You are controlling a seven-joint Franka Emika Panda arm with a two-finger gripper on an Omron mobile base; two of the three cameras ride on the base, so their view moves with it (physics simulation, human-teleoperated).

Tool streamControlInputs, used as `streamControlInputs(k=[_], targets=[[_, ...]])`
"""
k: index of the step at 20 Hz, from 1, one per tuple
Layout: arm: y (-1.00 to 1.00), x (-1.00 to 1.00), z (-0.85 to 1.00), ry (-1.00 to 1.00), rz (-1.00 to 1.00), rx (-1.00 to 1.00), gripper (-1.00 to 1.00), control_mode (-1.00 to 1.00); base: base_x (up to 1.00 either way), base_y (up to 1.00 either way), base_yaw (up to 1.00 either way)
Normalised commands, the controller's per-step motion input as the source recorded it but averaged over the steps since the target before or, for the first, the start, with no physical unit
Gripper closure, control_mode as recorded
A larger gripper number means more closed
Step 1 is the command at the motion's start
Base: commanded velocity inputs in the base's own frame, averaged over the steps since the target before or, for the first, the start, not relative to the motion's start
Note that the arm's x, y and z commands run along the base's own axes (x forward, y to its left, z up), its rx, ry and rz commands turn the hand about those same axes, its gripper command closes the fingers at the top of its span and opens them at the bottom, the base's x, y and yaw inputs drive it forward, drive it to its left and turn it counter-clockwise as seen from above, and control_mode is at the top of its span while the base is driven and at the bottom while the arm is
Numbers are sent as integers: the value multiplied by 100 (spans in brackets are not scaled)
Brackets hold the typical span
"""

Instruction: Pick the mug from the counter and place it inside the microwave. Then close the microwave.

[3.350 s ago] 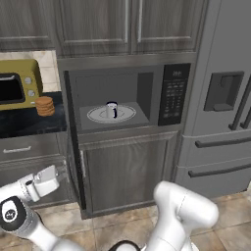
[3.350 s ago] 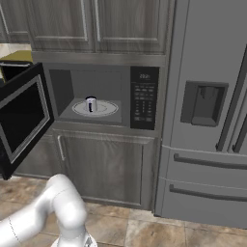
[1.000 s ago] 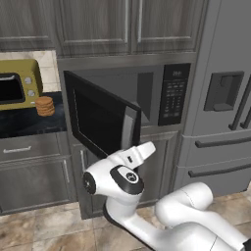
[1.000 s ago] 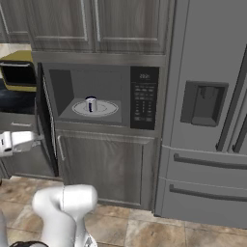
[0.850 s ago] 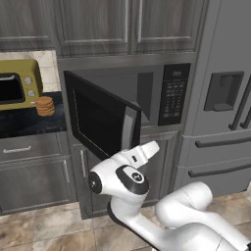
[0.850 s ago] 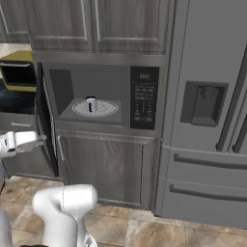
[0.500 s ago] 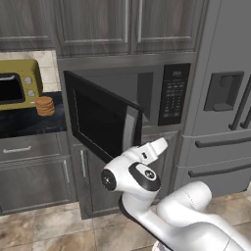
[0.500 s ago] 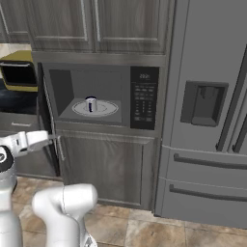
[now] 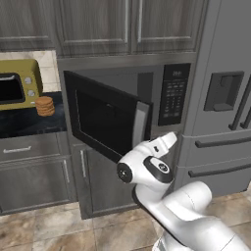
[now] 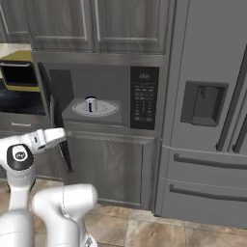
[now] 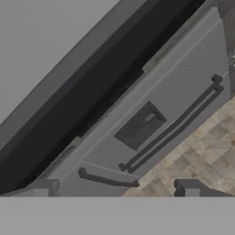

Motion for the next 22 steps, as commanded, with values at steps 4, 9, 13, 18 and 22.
streamControlInputs(k=[4, 9, 13, 18, 22], targets=[[-36, 58, 0, 0, 0, 0, -100, -100, 0, 0, 0], [-33, 63, 0, 0, -2, 0, -100, -100, 0, 0, 0], [-29, 60, 0, 0, -6, 0, -100, -100, 0, 0, 0], [-25, 66, -2, -1, -10, 0, -100, -100, 0, 0, 0], [-17, 70, -10, -5, -11, 0, -100, -100, 0, 0, 0]])
